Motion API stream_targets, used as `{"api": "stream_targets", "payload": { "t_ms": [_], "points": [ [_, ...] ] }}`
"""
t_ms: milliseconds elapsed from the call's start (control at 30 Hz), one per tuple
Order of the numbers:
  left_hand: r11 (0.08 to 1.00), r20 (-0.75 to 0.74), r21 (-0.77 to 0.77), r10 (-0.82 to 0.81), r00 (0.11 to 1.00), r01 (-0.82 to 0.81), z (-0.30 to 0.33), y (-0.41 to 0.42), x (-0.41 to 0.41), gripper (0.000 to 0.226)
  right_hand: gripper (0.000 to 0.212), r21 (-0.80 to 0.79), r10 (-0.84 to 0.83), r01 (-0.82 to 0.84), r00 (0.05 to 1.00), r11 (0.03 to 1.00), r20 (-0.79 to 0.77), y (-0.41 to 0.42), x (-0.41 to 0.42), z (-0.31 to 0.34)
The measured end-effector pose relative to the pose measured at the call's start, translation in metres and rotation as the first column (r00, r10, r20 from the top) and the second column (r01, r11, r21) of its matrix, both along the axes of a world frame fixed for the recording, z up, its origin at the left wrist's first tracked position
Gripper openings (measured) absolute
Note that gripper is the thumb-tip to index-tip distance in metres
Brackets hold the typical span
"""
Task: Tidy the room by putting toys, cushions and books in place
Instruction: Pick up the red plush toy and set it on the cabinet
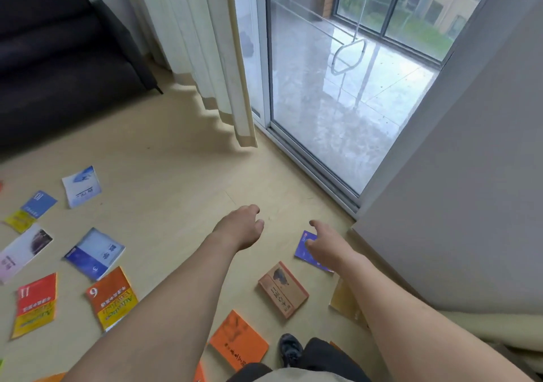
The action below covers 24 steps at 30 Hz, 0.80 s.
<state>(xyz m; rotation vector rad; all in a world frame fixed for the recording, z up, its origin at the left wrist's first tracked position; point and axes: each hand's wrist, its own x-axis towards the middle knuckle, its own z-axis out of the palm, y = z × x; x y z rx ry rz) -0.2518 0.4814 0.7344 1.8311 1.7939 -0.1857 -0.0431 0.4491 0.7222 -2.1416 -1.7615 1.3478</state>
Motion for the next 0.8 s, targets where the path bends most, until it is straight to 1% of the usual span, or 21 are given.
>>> {"api": "stream_targets", "payload": {
  "t_ms": [167, 333, 467, 567, 667, 800],
  "points": [
    [0.996, 0.018, 0.078, 0.037, 0.999, -0.038, 0.023, 0.049, -0.015, 0.045, 0.063, 0.072, 0.069, -0.070, 0.997, 0.995, 0.024, 0.060, -0.020, 0.020],
    [0.991, -0.004, 0.073, 0.114, 0.994, -0.113, 0.035, 0.085, -0.062, 0.047, 0.061, 0.113, 0.161, -0.166, 0.985, 0.980, 0.056, 0.113, -0.061, 0.036],
    [0.982, 0.000, 0.076, 0.173, 0.985, -0.172, 0.036, 0.118, -0.107, 0.047, 0.061, 0.125, 0.209, -0.217, 0.975, 0.968, 0.078, 0.156, -0.102, 0.035],
    [0.977, 0.015, 0.074, 0.201, 0.980, -0.201, 0.027, 0.152, -0.150, 0.047, 0.060, 0.122, 0.228, -0.237, 0.970, 0.964, 0.080, 0.195, -0.147, 0.027],
    [0.978, 0.015, 0.070, 0.196, 0.980, -0.197, 0.014, 0.194, -0.199, 0.047, 0.060, 0.130, 0.234, -0.241, 0.970, 0.962, 0.064, 0.241, -0.203, 0.016],
    [0.978, 0.003, 0.030, 0.205, 0.979, -0.205, 0.005, 0.258, -0.287, 0.047, 0.061, 0.098, 0.245, -0.249, 0.968, 0.963, 0.052, 0.309, -0.289, 0.011]
  ]
}}
